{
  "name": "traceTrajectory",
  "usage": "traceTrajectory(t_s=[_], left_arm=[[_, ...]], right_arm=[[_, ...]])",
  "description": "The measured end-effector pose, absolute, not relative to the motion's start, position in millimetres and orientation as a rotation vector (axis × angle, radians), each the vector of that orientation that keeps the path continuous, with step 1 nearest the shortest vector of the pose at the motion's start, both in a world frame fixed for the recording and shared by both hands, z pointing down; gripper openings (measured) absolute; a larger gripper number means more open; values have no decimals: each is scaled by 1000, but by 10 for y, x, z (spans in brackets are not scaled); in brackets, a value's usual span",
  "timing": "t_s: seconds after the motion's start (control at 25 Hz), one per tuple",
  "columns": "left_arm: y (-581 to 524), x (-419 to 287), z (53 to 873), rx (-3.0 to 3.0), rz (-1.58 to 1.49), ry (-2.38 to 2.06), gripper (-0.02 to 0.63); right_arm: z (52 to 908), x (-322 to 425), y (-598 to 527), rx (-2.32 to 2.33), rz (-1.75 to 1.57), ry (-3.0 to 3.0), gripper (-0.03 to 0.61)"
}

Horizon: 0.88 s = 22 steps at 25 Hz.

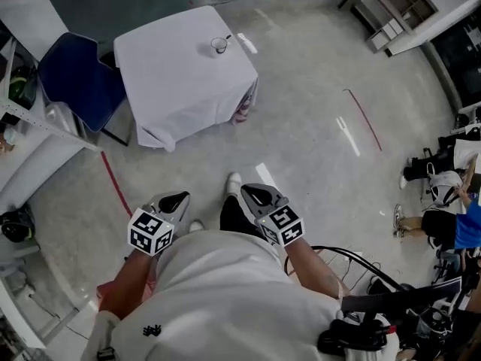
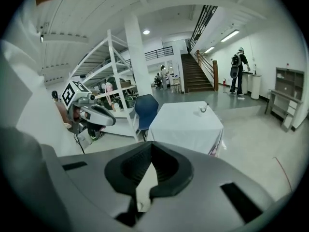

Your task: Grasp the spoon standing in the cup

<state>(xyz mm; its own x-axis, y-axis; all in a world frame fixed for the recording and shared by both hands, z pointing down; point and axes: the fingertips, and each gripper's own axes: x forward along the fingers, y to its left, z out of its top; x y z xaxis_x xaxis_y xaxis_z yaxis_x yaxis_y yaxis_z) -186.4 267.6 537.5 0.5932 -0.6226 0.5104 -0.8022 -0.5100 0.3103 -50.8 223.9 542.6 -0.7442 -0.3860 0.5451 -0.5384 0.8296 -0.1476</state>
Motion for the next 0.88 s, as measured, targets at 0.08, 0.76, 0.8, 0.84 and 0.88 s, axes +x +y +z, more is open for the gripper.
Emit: traceTrajectory(t_s=[0.08,0.76,0.8,0.84,0.88], left_arm=[[2307,-1765,5295,2290,476,-1136,13],[-642,-1189,5071,2289,649,-1284,78],[-793,-1242,5110,2288,662,-1293,78],[-953,-1299,5152,2289,677,-1301,78],[-1124,-1354,5195,2293,692,-1305,78]], right_arm=[[5359,-416,1854,698,415,-2522,23],[5399,665,-343,810,540,-2516,87],[5424,656,-429,824,551,-2511,87],[5435,644,-518,840,557,-2506,87],[5432,638,-614,858,558,-2500,87]])
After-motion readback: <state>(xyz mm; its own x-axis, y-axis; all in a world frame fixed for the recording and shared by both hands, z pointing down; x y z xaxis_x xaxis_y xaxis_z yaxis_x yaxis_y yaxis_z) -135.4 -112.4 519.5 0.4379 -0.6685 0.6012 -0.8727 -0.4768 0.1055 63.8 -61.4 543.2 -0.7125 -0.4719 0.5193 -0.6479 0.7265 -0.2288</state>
